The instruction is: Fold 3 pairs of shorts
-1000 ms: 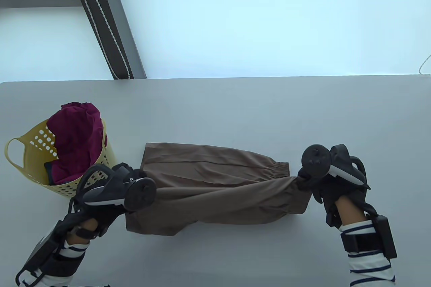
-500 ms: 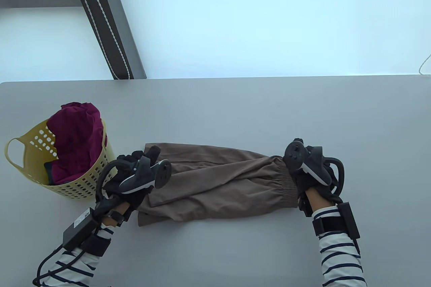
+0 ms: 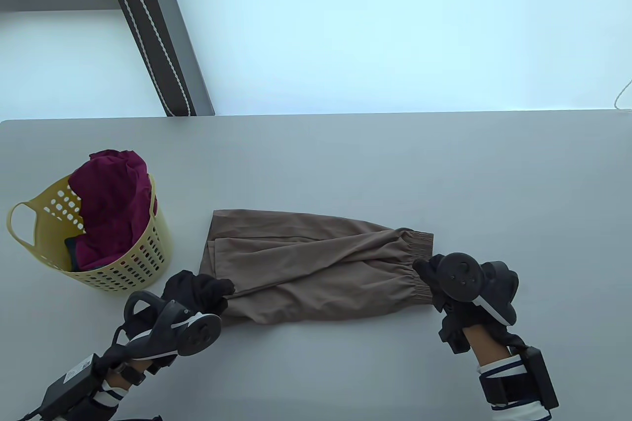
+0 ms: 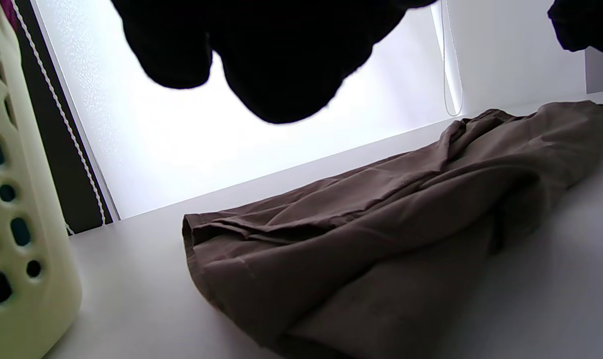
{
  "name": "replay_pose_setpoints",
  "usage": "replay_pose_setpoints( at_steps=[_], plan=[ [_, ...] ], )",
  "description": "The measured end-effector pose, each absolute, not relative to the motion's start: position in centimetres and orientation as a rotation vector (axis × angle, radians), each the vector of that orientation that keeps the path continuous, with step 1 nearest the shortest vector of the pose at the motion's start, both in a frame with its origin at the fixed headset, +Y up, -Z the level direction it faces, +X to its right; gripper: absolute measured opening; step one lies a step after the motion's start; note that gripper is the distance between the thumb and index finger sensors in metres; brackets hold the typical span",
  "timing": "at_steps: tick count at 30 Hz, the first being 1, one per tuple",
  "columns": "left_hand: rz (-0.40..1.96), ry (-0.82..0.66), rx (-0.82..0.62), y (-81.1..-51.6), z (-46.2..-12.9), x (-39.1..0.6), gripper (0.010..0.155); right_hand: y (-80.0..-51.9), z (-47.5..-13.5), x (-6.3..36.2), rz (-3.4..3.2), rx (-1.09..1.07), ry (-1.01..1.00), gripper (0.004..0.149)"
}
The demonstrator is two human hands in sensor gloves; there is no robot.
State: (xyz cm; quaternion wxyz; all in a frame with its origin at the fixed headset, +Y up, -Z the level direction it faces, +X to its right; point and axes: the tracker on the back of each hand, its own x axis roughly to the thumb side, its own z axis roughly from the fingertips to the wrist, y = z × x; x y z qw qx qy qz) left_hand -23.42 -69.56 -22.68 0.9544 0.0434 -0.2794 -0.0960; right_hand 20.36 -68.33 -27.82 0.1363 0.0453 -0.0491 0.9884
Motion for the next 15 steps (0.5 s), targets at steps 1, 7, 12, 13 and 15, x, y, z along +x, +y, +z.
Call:
replay_pose_setpoints(
  at_steps=[1, 7, 12, 13, 15],
  plan=[
    [-0.211, -0.581, 0.062, -70.1, -22.6, -23.3, 0.041, -68.9, -28.0, 20.5, 2.876, 0.094, -0.095, 0.048],
    [-0.294, -0.642, 0.038, -71.3, -21.6, -22.2, 0.040, -73.7, -29.6, 21.2, 2.972, -0.182, 0.250, 0.081],
    [-0.316, -0.672, 0.039, -71.4, -21.2, -21.5, 0.041, -76.6, -31.6, 20.1, 2.996, -0.360, 0.595, 0.094],
    [-0.315, -0.674, 0.033, -71.5, -21.1, -21.4, 0.041, -76.5, -32.4, 19.2, 3.097, -0.362, 0.641, 0.096],
    [-0.309, -0.675, 0.026, -71.5, -21.1, -21.4, 0.041, -76.2, -33.2, 18.2, 3.118, -0.368, 0.675, 0.095]
  ],
)
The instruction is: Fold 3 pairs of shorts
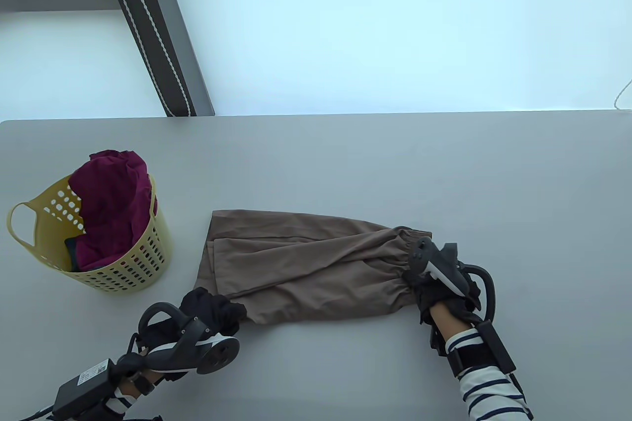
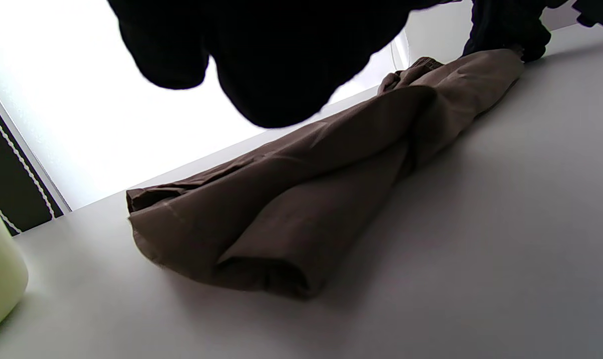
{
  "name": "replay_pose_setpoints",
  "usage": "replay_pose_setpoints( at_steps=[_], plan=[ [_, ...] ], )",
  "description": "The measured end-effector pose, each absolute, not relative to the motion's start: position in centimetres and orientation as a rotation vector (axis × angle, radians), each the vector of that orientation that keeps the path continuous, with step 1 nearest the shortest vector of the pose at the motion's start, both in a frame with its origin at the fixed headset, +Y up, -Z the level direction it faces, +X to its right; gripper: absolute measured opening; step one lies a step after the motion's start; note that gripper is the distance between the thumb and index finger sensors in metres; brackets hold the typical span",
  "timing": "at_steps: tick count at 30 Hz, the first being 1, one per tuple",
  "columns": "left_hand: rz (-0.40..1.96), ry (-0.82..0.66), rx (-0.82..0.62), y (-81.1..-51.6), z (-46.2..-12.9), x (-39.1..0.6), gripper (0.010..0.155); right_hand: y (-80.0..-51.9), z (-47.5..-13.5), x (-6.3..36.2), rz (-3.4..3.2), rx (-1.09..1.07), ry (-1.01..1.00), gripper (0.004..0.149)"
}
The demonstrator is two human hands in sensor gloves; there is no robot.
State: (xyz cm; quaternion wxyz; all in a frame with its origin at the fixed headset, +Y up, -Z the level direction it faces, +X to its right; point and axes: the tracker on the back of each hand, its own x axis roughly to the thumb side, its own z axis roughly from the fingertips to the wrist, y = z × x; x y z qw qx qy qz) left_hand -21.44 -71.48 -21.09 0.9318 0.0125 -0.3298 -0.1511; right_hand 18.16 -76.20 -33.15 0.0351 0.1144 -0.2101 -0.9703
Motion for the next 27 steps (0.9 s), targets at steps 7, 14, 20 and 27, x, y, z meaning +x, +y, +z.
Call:
replay_pose_setpoints(
  at_steps=[7, 14, 20, 27],
  plan=[
    [-0.327, -0.664, 0.027, -71.4, -21.1, -21.6, 0.042, -75.9, -33.6, 15.1, -2.951, 0.421, -0.490, 0.075],
    [-0.345, -0.663, 0.065, -70.6, -20.6, -21.7, 0.043, -74.5, -32.9, 19.4, -3.398, 0.796, -0.314, 0.070],
    [-0.341, -0.677, 0.079, -70.1, -20.4, -21.5, 0.044, -67.0, -32.9, 20.6, -3.267, 0.769, 0.295, 0.066],
    [-0.355, -0.686, 0.077, -70.1, -20.2, -21.5, 0.045, -60.2, -33.1, 9.8, -3.080, 0.254, 0.645, 0.065]
  ],
)
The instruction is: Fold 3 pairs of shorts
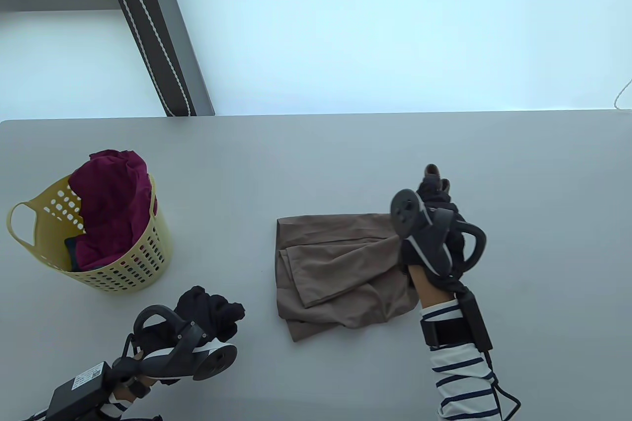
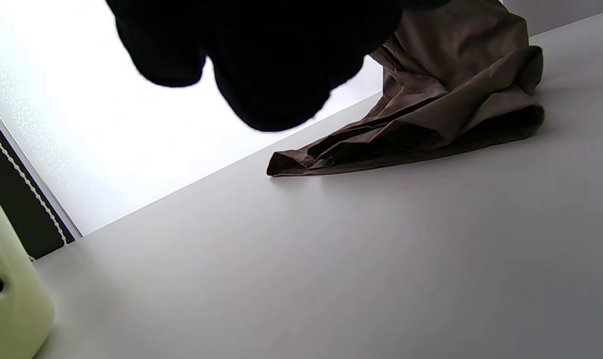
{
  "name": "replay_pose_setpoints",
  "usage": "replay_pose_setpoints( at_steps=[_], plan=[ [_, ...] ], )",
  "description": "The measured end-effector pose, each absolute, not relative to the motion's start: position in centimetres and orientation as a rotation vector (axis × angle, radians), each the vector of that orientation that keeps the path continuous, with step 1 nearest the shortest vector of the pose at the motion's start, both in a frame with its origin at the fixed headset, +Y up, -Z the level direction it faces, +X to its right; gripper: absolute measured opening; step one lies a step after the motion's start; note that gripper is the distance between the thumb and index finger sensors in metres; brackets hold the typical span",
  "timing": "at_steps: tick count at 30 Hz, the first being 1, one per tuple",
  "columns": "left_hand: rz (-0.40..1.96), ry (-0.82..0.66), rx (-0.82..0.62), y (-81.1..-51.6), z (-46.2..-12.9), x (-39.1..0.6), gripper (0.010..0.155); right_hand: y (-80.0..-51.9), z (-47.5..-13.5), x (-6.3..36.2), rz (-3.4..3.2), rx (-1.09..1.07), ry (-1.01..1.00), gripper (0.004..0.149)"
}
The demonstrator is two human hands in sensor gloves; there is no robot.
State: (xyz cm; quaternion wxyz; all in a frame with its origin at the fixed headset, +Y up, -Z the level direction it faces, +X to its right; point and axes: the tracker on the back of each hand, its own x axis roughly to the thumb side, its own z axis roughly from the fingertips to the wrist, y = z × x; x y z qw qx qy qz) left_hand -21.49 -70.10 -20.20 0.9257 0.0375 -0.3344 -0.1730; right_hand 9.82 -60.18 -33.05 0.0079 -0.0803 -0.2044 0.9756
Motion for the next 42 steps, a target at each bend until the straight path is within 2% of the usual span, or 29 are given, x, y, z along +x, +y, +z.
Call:
replay_pose_setpoints(
  at_steps=[1, 2, 4, 6, 7, 8, 9, 10, 11, 12, 15, 16, 17, 20, 23, 24, 27, 28, 31, 34, 38, 42],
  plan=[
    [-0.356, -0.686, 0.074, -70.1, -20.2, -21.5, 0.045, -60.6, -32.7, 6.9, 3.064, -0.118, -0.637, 0.067],
    [-0.356, -0.686, 0.072, -70.1, -20.2, -21.5, 0.045, -60.9, -32.5, 6.0, 3.066, -0.072, -0.621, 0.067],
    [-0.358, -0.688, 0.062, -70.2, -20.2, -21.5, 0.045, -63.8, -31.8, 1.6, 3.036, 0.258, -0.344, 0.070],
    [-0.364, -0.691, 0.050, -70.4, -20.2, -21.5, 0.045, -68.5, -30.8, -2.1, 2.938, 0.586, 0.159, 0.073],
    [-0.367, -0.692, 0.044, -70.4, -20.2, -21.5, 0.045, -70.3, -30.4, -3.1, 2.876, 0.686, 0.375, 0.079],
    [-0.368, -0.692, 0.042, -70.5, -20.2, -21.5, 0.045, -73.1, -29.7, -4.4, 2.744, 0.816, 0.738, 0.088],
    [-0.369, -0.692, 0.041, -70.4, -20.2, -21.5, 0.045, -76.0, -28.8, -5.1, 2.569, 0.885, 1.119, 0.092],
    [-0.370, -0.692, 0.040, -70.4, -20.2, -21.5, 0.046, -77.0, -28.4, -5.2, 2.499, 0.890, 1.266, 0.095],
    [-0.370, -0.691, 0.040, -70.4, -20.2, -21.5, 0.046, -77.5, -27.8, -5.3, 2.531, 0.891, 1.287, 0.095],
    [-0.369, -0.691, 0.040, -70.4, -20.2, -21.5, 0.046, -77.0, -27.9, -5.3, 2.641, 0.932, 1.122, 0.095],
    [-0.371, -0.692, 0.037, -70.5, -20.2, -21.5, 0.046, -73.1, -28.4, -3.8, 2.760, 1.034, 0.563, 0.093],
    [-0.370, -0.692, 0.034, -70.5, -20.2, -21.5, 0.046, -71.7, -28.8, -2.6, 2.776, 0.951, 0.328, 0.092],
    [-0.368, -0.693, 0.031, -70.5, -20.3, -21.5, 0.046, -70.6, -29.4, -1.5, 2.768, 0.879, 0.193, 0.092],
    [-0.366, -0.693, 0.025, -70.6, -20.3, -21.4, 0.046, -68.9, -31.9, 2.9, 2.788, 0.538, 0.029, 0.095],
    [-0.370, -0.690, 0.026, -70.6, -20.4, -21.4, 0.046, -69.8, -35.0, 8.6, 2.750, 0.033, 0.102, 0.100],
    [-0.372, -0.688, 0.026, -70.6, -20.5, -21.4, 0.046, -70.9, -36.1, 10.8, 2.674, -0.144, 0.209, 0.102],
    [-0.371, -0.683, 0.015, -70.7, -20.7, -21.2, 0.045, -74.2, -37.7, 14.5, 2.451, -0.413, 0.554, 0.104],
    [-0.373, -0.682, 0.012, -70.8, -20.7, -21.2, 0.045, -75.3, -37.9, 15.1, 2.383, -0.442, 0.658, 0.105],
    [-0.381, -0.676, 0.000, -71.2, -21.1, -21.2, 0.045, -76.8, -38.1, 14.1, 2.431, -0.432, 0.669, 0.102],
    [-0.378, -0.666, -0.019, -71.4, -21.4, -21.4, 0.045, -76.6, -38.3, 11.7, 2.685, -0.363, 0.593, 0.082],
    [-0.380, -0.651, -0.035, -71.7, -21.6, -21.6, 0.045, -76.1, -38.6, 9.8, 2.693, -0.386, 0.495, 0.052],
    [-0.386, -0.651, -0.037, -71.6, -21.6, -21.6, 0.045, -75.1, -38.8, 10.1, 2.519, -0.409, 0.451, 0.042]
  ],
)
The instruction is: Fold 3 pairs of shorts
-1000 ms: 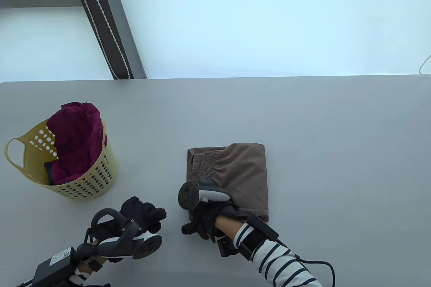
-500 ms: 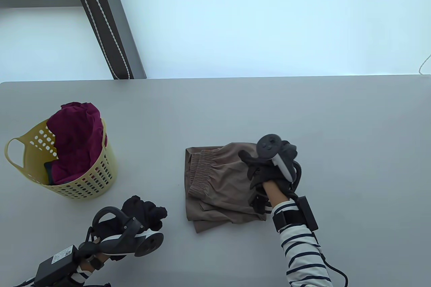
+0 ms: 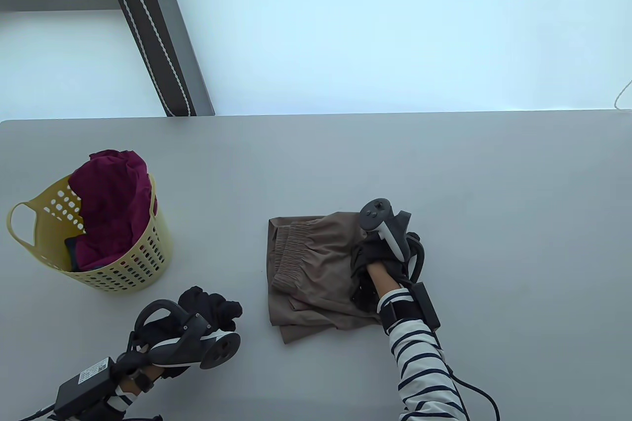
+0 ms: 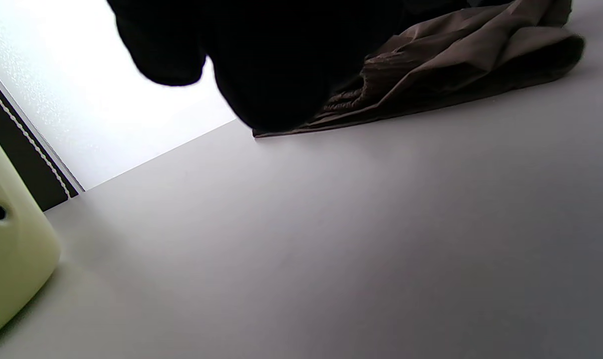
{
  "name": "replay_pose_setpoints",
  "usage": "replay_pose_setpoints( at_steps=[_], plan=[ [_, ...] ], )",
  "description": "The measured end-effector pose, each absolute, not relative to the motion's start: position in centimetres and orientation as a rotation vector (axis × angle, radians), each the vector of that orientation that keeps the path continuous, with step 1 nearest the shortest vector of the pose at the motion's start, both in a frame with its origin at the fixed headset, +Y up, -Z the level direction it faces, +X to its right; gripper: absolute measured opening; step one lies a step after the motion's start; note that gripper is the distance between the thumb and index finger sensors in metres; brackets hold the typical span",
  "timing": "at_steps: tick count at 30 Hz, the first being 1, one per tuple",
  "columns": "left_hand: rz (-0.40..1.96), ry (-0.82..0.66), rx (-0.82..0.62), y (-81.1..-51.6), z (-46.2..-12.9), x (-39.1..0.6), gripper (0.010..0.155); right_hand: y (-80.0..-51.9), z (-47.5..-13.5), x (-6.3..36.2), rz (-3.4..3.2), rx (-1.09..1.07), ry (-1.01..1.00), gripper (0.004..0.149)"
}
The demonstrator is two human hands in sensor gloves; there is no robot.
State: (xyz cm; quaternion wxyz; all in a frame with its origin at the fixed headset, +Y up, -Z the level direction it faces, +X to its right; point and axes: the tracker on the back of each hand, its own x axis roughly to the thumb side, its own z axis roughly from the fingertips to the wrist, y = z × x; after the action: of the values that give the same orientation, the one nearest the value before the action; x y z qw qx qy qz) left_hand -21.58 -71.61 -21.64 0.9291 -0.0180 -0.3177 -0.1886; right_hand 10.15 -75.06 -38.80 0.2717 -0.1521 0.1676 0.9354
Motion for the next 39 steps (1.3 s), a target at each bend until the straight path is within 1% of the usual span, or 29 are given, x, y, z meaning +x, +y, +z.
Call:
replay_pose_setpoints(
  at_steps=[4, 7, 8, 10, 11, 12, 13, 14, 15, 16, 17, 19, 20, 22, 23, 24, 25, 27, 29, 31, 34, 37, 38, 39],
  plan=[
    [-0.385, -0.654, -0.036, -71.7, -21.7, -21.7, 0.045, -71.6, -39.0, 11.7, 2.157, -0.375, 0.333, 0.037],
    [-0.383, -0.652, -0.044, -71.8, -21.9, -21.9, 0.045, -68.6, -39.4, 14.0, 1.748, -0.284, 0.173, 0.033],
    [-0.383, -0.651, -0.045, -71.8, -21.9, -22.0, 0.045, -68.2, -39.4, 14.5, 1.705, -0.275, 0.131, 0.033],
    [-0.379, -0.650, -0.048, -71.7, -22.0, -22.0, 0.045, -66.5, -39.3, 17.2, 1.574, -0.257, -0.058, 0.033],
    [-0.377, -0.650, -0.049, -71.8, -22.0, -22.0, 0.045, -65.8, -39.1, 19.7, 1.503, -0.282, -0.147, 0.033],
    [-0.377, -0.651, -0.049, -71.8, -22.0, -22.0, 0.045, -65.7, -39.0, 20.6, 1.464, -0.279, -0.190, 0.034],
    [-0.377, -0.652, -0.048, -71.8, -22.0, -22.0, 0.045, -65.6, -38.8, 22.1, 1.407, -0.291, -0.243, 0.034],
    [-0.379, -0.654, -0.047, -71.9, -22.0, -22.0, 0.045, -65.8, -38.4, 24.5, 1.312, -0.340, -0.324, 0.034],
    [-0.382, -0.655, -0.047, -71.9, -22.0, -22.0, 0.045, -66.1, -38.0, 26.3, 1.269, -0.378, -0.360, 0.034],
    [-0.384, -0.656, -0.047, -71.9, -22.0, -21.9, 0.045, -66.3, -37.8, 26.9, 1.262, -0.393, -0.375, 0.035],
    [-0.385, -0.658, -0.047, -71.9, -22.0, -21.9, 0.045, -66.9, -37.3, 29.1, 1.271, -0.447, -0.403, 0.038],
    [-0.383, -0.658, -0.049, -72.0, -22.0, -21.9, 0.045, -68.0, -36.6, 31.4, 1.333, -0.516, -0.410, 0.043],
    [-0.381, -0.658, -0.052, -72.0, -22.0, -21.9, 0.045, -69.3, -36.2, 33.0, 1.429, -0.584, -0.366, 0.050],
    [-0.386, -0.658, -0.055, -72.0, -22.0, -21.8, 0.045, -71.6, -35.6, 34.6, 1.636, -0.714, -0.207, 0.080],
    [-0.388, -0.658, -0.055, -72.0, -22.0, -21.8, 0.046, -72.5, -35.0, 35.3, 1.730, -0.739, -0.129, 0.090],
    [-0.392, -0.657, -0.056, -72.0, -22.0, -21.8, 0.046, -73.3, -34.4, 35.7, 1.787, -0.762, -0.108, 0.093],
    [-0.395, -0.657, -0.058, -72.0, -22.0, -21.7, 0.046, -73.9, -34.0, 36.0, 1.809, -0.835, -0.128, 0.094],
    [-0.400, -0.655, -0.060, -72.0, -22.0, -21.8, 0.046, -75.1, -32.7, 36.3, 1.758, -1.089, -0.184, 0.095],
    [-0.400, -0.652, -0.064, -72.0, -22.0, -21.8, 0.046, -75.7, -32.1, 36.5, 1.635, -1.104, -0.224, 0.096],
    [-0.403, -0.651, -0.066, -72.0, -22.0, -21.8, 0.046, -75.4, -32.0, 36.4, 1.560, -1.072, -0.259, 0.096],
    [-0.409, -0.651, -0.064, -72.0, -22.1, -21.8, 0.046, -73.5, -32.3, 36.0, 1.666, -1.024, -0.335, 0.096],
    [-0.413, -0.647, -0.054, -72.0, -22.1, -21.8, 0.047, -70.0, -32.7, 34.4, 1.827, -0.912, -0.510, 0.096],
    [-0.415, -0.645, -0.050, -71.9, -22.1, -21.9, 0.047, -69.3, -32.7, 34.1, 1.848, -0.884, -0.542, 0.096],
    [-0.419, -0.642, -0.043, -71.9, -22.2, -21.9, 0.048, -67.5, -32.7, 33.0, 1.929, -0.786, -0.633, 0.095]
  ],
)
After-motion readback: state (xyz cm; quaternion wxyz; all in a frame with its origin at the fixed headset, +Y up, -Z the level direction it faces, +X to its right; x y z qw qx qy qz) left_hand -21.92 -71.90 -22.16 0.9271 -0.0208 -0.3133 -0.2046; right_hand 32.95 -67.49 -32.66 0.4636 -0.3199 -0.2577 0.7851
